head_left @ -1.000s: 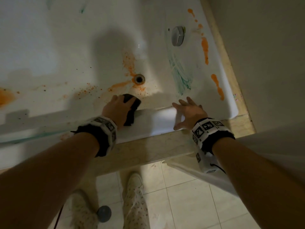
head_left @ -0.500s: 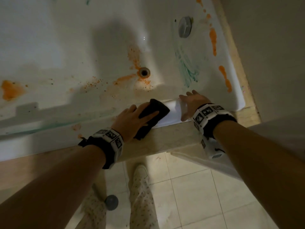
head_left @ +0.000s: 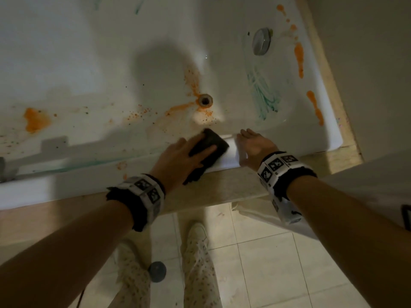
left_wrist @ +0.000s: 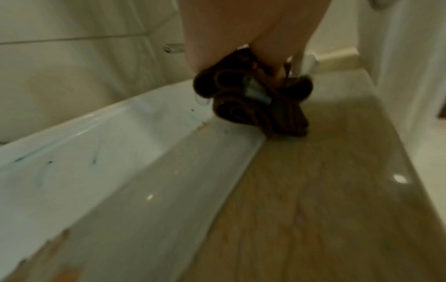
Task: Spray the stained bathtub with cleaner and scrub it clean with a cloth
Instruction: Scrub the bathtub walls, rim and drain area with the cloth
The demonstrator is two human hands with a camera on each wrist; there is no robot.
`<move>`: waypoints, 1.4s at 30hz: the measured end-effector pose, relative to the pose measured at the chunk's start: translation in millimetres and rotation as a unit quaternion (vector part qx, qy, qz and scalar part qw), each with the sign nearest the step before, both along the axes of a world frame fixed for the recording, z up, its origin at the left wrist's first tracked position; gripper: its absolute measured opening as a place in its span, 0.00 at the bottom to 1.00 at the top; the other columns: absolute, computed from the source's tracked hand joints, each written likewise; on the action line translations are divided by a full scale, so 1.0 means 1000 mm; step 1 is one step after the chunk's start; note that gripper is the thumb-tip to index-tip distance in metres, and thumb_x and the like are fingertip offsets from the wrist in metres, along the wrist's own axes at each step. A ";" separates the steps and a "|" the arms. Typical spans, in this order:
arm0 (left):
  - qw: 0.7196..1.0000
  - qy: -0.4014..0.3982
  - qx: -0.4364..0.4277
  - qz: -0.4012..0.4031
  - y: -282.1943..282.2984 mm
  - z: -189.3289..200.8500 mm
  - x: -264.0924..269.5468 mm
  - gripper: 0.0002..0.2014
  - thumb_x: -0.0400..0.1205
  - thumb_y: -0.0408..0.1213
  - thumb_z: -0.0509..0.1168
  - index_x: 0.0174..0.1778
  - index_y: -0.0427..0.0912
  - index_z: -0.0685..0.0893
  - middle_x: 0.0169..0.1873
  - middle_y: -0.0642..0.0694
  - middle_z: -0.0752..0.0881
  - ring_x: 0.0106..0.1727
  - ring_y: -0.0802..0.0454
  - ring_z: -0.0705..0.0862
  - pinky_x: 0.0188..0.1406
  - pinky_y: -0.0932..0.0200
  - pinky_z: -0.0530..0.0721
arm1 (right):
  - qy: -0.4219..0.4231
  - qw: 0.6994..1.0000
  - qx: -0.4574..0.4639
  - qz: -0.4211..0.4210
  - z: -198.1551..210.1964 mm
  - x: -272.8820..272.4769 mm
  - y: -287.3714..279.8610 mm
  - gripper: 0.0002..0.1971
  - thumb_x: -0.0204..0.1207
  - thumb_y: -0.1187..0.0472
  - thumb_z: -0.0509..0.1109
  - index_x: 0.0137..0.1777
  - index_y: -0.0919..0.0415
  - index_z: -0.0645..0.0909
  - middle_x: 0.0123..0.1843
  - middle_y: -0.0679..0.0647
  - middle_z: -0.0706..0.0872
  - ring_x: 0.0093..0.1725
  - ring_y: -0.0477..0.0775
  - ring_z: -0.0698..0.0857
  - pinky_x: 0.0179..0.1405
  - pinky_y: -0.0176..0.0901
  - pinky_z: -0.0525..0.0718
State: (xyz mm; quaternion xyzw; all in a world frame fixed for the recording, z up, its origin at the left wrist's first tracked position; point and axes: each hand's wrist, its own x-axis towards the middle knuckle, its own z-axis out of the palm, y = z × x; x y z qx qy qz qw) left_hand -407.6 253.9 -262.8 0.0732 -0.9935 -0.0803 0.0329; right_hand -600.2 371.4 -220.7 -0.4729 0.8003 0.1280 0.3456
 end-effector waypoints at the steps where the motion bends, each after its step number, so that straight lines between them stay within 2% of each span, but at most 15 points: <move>1: 0.999 -0.030 -0.015 -0.013 0.006 -0.007 0.002 0.38 0.67 0.43 0.76 0.72 0.53 0.69 0.68 0.40 0.72 0.44 0.39 0.83 0.37 0.50 0.85 | -0.002 1.000 -0.002 0.010 0.000 0.004 -0.004 0.37 0.79 0.61 0.64 0.82 0.64 0.48 0.84 0.59 0.48 0.83 0.55 0.49 0.80 0.45 0.51; 3: 0.997 -0.068 -0.030 -0.002 0.009 -0.016 0.006 0.45 0.61 0.44 0.81 0.73 0.56 0.66 0.68 0.43 0.70 0.43 0.43 0.82 0.36 0.53 0.85 | -0.020 0.999 -0.005 0.032 0.001 0.014 -0.011 0.39 0.78 0.61 0.66 0.83 0.63 0.47 0.85 0.58 0.48 0.83 0.55 0.49 0.80 0.44 0.50; 6: 0.998 -0.044 -0.039 -0.002 0.003 -0.020 0.010 0.46 0.61 0.42 0.81 0.73 0.55 0.65 0.68 0.43 0.70 0.43 0.44 0.81 0.36 0.53 0.85 | -0.036 0.999 -0.005 0.040 0.002 0.029 -0.022 0.42 0.76 0.59 0.71 0.82 0.63 0.48 0.84 0.58 0.52 0.83 0.55 0.52 0.80 0.43 0.51; 12: 0.993 -0.092 0.006 0.076 -0.027 -0.008 0.028 0.30 0.71 0.38 0.77 0.70 0.46 0.79 0.63 0.32 0.81 0.43 0.32 0.83 0.37 0.43 0.85 | 0.015 0.999 -0.002 0.037 0.009 0.033 -0.028 0.38 0.72 0.57 0.74 0.79 0.62 0.60 0.78 0.59 0.67 0.76 0.59 0.68 0.74 0.47 0.67; 15: 0.987 -0.114 -0.007 0.109 -0.055 0.009 0.040 0.26 0.74 0.33 0.74 0.70 0.43 0.79 0.66 0.30 0.78 0.49 0.29 0.81 0.43 0.40 0.83 | 0.034 0.999 0.004 0.032 0.008 0.036 -0.032 0.31 0.69 0.58 0.77 0.71 0.62 0.71 0.69 0.60 0.78 0.67 0.62 0.77 0.63 0.48 0.77; 17: 0.981 -0.095 0.015 0.167 -0.070 0.022 0.048 0.24 0.81 0.32 0.66 0.74 0.44 0.75 0.72 0.31 0.72 0.57 0.28 0.77 0.53 0.37 0.80 | 0.044 0.998 0.026 0.033 0.011 0.040 -0.038 0.25 0.69 0.59 0.76 0.65 0.63 0.76 0.62 0.61 0.82 0.61 0.62 0.81 0.55 0.47 0.79; 19: 0.985 -0.028 0.024 0.166 -0.075 0.030 0.057 0.21 0.83 0.36 0.60 0.73 0.44 0.75 0.70 0.31 0.74 0.54 0.27 0.78 0.50 0.36 0.84 | 0.046 0.997 0.055 0.029 0.014 0.043 -0.045 0.19 0.72 0.61 0.72 0.63 0.65 0.79 0.61 0.62 0.83 0.60 0.63 0.82 0.51 0.47 0.79; 22: 1.000 0.003 -0.010 -0.002 -0.062 0.025 0.076 0.27 0.76 0.39 0.69 0.71 0.47 0.72 0.66 0.33 0.78 0.42 0.35 0.82 0.37 0.46 0.86 | 0.052 0.994 0.075 0.053 0.014 0.050 -0.055 0.20 0.74 0.65 0.70 0.67 0.66 0.76 0.66 0.63 0.80 0.64 0.62 0.80 0.58 0.48 0.79; 24: 0.995 -0.050 -0.048 -0.076 -0.053 0.010 0.091 0.39 0.65 0.37 0.80 0.71 0.51 0.70 0.67 0.38 0.77 0.39 0.42 0.80 0.31 0.53 0.84 | 0.025 0.995 0.055 0.081 0.008 0.058 -0.058 0.31 0.73 0.64 0.72 0.76 0.66 0.66 0.77 0.63 0.69 0.75 0.60 0.70 0.71 0.47 0.71; 27: 0.995 -0.081 -0.047 -0.045 -0.056 -0.008 0.105 0.45 0.61 0.33 0.81 0.72 0.54 0.68 0.70 0.43 0.71 0.38 0.45 0.77 0.31 0.55 0.83 | -0.030 0.991 0.037 0.125 0.007 0.076 -0.061 0.42 0.75 0.58 0.72 0.82 0.61 0.50 0.84 0.56 0.51 0.83 0.53 0.53 0.80 0.46 0.58; 31: 0.996 -0.079 -0.028 -0.025 -0.064 -0.015 0.107 0.47 0.60 0.30 0.81 0.73 0.52 0.66 0.69 0.42 0.70 0.37 0.42 0.81 0.33 0.53 0.85 | -0.048 0.988 0.006 0.147 0.008 0.093 -0.068 0.38 0.79 0.58 0.67 0.82 0.60 0.48 0.84 0.55 0.51 0.83 0.52 0.54 0.78 0.43 0.56; 33: 0.995 -0.100 -0.009 0.010 -0.074 -0.012 0.101 0.45 0.64 0.31 0.79 0.75 0.51 0.64 0.70 0.39 0.71 0.42 0.37 0.83 0.39 0.47 0.87 | -0.045 0.991 0.001 0.124 0.008 0.093 -0.069 0.36 0.80 0.57 0.66 0.83 0.58 0.51 0.84 0.53 0.53 0.82 0.53 0.57 0.77 0.44 0.59; 34: 0.991 -0.124 -0.011 0.046 -0.085 -0.008 0.097 0.42 0.72 0.34 0.75 0.79 0.52 0.61 0.73 0.37 0.70 0.50 0.35 0.82 0.47 0.43 0.86 | -0.042 0.992 0.001 0.116 0.008 0.092 -0.070 0.35 0.80 0.57 0.66 0.82 0.57 0.54 0.84 0.53 0.56 0.80 0.55 0.61 0.77 0.45 0.61; 37: 0.958 -0.260 -0.050 0.112 -0.121 0.010 0.101 0.29 0.86 0.40 0.57 0.82 0.58 0.54 0.81 0.41 0.56 0.71 0.36 0.67 0.70 0.44 0.71 | -0.024 0.994 -0.003 0.102 0.006 0.092 -0.074 0.31 0.78 0.54 0.68 0.79 0.55 0.63 0.78 0.55 0.69 0.75 0.59 0.70 0.73 0.50 0.70; 42: 0.979 -0.115 0.037 0.166 -0.132 0.022 0.128 0.23 0.85 0.38 0.57 0.78 0.54 0.68 0.76 0.40 0.68 0.68 0.35 0.74 0.67 0.41 0.76 | -0.009 0.998 -0.014 0.055 0.004 0.096 -0.088 0.27 0.76 0.49 0.69 0.74 0.56 0.72 0.70 0.57 0.78 0.68 0.59 0.77 0.65 0.47 0.76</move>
